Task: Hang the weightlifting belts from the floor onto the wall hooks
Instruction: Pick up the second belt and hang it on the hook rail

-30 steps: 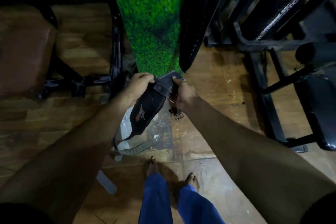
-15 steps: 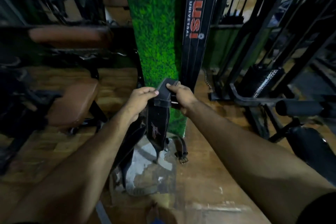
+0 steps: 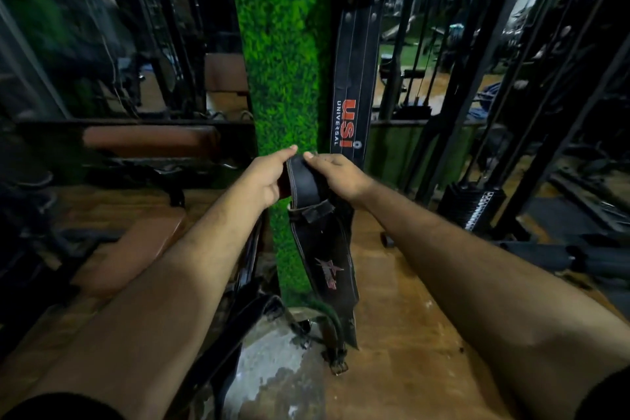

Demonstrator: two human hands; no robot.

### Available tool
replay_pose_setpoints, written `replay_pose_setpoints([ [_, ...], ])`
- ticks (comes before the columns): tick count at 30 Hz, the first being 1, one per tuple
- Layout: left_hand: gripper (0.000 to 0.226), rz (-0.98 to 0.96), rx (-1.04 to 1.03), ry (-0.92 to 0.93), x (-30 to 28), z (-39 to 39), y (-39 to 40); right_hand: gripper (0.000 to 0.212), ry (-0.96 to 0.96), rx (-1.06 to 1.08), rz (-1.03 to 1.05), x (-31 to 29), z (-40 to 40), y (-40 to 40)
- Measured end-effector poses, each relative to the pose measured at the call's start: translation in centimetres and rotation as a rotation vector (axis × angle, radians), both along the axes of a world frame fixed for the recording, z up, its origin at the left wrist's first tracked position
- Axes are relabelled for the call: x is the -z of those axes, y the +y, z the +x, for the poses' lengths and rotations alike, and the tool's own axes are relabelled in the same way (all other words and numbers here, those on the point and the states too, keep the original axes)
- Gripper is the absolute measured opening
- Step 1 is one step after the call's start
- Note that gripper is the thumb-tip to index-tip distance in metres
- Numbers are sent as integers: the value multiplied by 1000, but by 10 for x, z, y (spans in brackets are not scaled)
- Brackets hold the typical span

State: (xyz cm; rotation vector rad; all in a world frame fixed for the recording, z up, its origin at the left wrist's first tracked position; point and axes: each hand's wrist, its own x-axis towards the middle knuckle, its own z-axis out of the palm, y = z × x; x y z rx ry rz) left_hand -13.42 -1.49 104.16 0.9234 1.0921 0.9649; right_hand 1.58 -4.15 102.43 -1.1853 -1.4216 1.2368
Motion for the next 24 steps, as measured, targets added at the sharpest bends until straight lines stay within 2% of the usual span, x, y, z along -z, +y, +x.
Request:
replay_pose_setpoints([
  [4, 12, 185, -18, 71, -15, 2, 14, 58, -113, 148, -68, -19, 1, 11],
  [7, 16, 350, -14, 180, -16, -7, 20, 53, -1, 327, -149, -31, -3, 22],
  [8, 19, 376, 0, 163, -16, -13, 23, 51, 44, 328, -182, -33, -5, 28],
  [10, 41, 419, 63, 130, -15, -27, 30, 53, 157, 287, -224, -40, -11, 39],
  [11, 40, 441, 117, 134, -16, -33, 32, 54, 218, 279, -228, -43, -14, 46],
  [13, 21, 464, 239, 190, -14, -43, 39, 44, 308, 245, -204, -54, -23, 56],
  [15, 11, 469, 322, 197, -14, -49, 47, 17, 278, 243, -114, -63, -31, 63],
  [16, 9, 474, 332, 192, -15, -52, 54, 14, 243, 254, -59, -63, -34, 68],
  [19, 16, 455, 264, 136, -27, -58, 70, 4, 202, 244, 72, -63, -44, 70],
  [22, 23, 600, 252, 175, -35, -54, 80, 3, 269, 253, 133, -70, -46, 75],
  [24, 27, 655, 294, 219, -34, -50, 81, 8, 325, 316, 101, -82, -45, 81],
])
